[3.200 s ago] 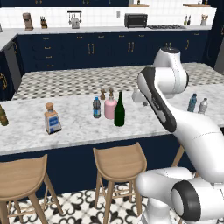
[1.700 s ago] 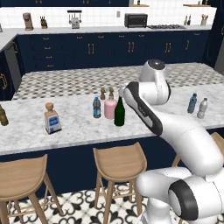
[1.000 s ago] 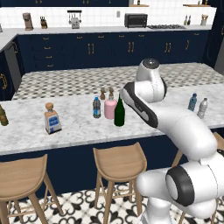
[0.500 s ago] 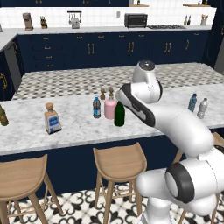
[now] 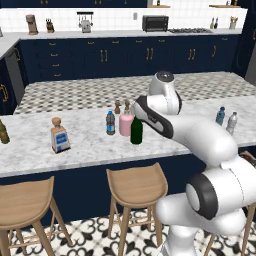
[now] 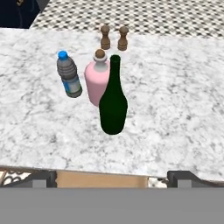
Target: Move the plastic bottles in the middle to the plastics group, and the glass bottles in the middle to the glass group.
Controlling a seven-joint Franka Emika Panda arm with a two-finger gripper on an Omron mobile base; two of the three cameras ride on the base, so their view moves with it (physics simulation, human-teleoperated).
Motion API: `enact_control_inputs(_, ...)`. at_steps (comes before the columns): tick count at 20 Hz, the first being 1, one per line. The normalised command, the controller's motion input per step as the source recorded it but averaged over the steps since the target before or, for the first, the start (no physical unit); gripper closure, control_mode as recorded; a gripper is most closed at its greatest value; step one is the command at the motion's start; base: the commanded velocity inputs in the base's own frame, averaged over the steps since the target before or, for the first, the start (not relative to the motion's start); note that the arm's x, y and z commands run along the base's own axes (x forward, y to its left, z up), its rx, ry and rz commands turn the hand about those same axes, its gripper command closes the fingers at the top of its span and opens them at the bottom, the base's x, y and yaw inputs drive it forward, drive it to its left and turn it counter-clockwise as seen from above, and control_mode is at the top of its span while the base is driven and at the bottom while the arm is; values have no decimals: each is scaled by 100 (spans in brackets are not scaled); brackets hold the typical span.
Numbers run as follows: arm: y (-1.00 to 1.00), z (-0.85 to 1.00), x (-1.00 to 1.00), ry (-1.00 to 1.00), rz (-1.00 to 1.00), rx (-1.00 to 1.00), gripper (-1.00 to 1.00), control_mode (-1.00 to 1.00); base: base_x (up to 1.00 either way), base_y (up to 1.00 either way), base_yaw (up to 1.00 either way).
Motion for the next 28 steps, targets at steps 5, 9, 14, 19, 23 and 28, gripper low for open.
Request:
enact_control_inputs(5, -5, -11, 26, 0, 0, 3, -100, -100, 0, 0, 0)
enact_control_inputs(9, -3, -23, 16, -1, 0, 2, -100, -100, 0, 0, 0)
enact_control_inputs(14, 0, -30, 4, -6, 0, 1, -100, -100, 0, 0, 0)
enact_control_inputs(19, 0, -6, 0, -1, 0, -1, -100, -100, 0, 0, 0)
enact_control_inputs(23, 0, 0, 0, 0, 0, -1, -100, -100, 0, 0, 0)
enact_control_inputs(28, 0, 0, 8, -2, 0, 0, -100, -100, 0, 0, 0)
